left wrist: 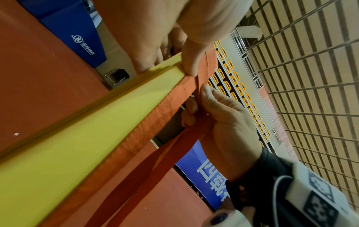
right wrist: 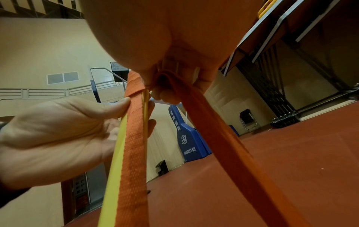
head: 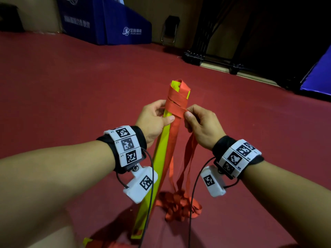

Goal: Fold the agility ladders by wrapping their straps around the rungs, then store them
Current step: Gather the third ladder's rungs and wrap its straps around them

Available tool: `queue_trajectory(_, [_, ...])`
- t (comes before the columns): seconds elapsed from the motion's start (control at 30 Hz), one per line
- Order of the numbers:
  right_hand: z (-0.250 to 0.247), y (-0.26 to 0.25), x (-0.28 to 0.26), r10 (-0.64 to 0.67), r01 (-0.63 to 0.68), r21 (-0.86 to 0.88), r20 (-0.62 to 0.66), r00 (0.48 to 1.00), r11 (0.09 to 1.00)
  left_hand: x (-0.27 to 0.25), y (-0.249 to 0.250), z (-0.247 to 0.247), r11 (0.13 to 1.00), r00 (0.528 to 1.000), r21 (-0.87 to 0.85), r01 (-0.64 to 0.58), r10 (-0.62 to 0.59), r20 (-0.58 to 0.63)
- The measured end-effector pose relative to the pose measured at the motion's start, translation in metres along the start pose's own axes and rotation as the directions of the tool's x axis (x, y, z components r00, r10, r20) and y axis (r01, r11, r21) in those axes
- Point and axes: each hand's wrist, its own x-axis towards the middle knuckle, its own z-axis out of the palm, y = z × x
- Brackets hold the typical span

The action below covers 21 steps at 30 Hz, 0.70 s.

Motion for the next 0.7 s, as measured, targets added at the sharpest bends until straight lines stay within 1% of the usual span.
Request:
queue_trajectory(0.1, [0.0,-0.002,-0.001,0.013,-0.013,0.006,0.033,0.999,1.0,0.0,-0.001,-0.003,0.999,0.999,-0.025,0.031,-0.03,0.026])
queue_trajectory(0.2, [0.001,-0.004,-0.003,0.024,-0.028,0.05,0.072,0.997,0.998,-0.001,0.002,-0.006,0.992,0.995,-0.091,0.093,-0.089,0.047])
queue_trajectory(0.27, [0.001,-0.006,-0.003,0.013,-0.019,0.086,0.069,0.998,0.996,-0.001,0.003,-0.007,0.99,0.994,-0.099,0.101,-0.096,0.048])
queue_trajectory(0.37, [0.0,-0.007,-0.001,-0.008,0.003,0.112,0.04,0.999,0.994,-0.001,0.004,-0.006,0.994,0.998,-0.084,0.064,-0.062,0.029])
queue_trajectory(0.47, [-0.001,-0.006,0.0,-0.021,0.018,0.127,0.022,1.0,0.992,-0.005,0.002,0.001,0.999,0.999,-0.043,0.006,-0.004,0.053])
queue_trajectory(0.53, [-0.001,-0.005,0.0,-0.022,0.018,0.169,0.02,1.0,0.985,-0.008,0.001,0.004,0.999,0.998,-0.027,-0.02,0.022,0.061])
queue_trajectory(0.63, [-0.003,-0.008,0.0,-0.012,0.006,0.218,0.022,1.0,0.976,-0.009,0.0,0.002,0.999,0.998,0.004,-0.046,0.046,0.036])
queue_trajectory(0.7, [-0.004,-0.011,0.0,0.021,-0.029,0.259,0.035,0.999,0.966,-0.008,0.002,0.0,0.998,0.997,-0.007,-0.056,0.056,0.056])
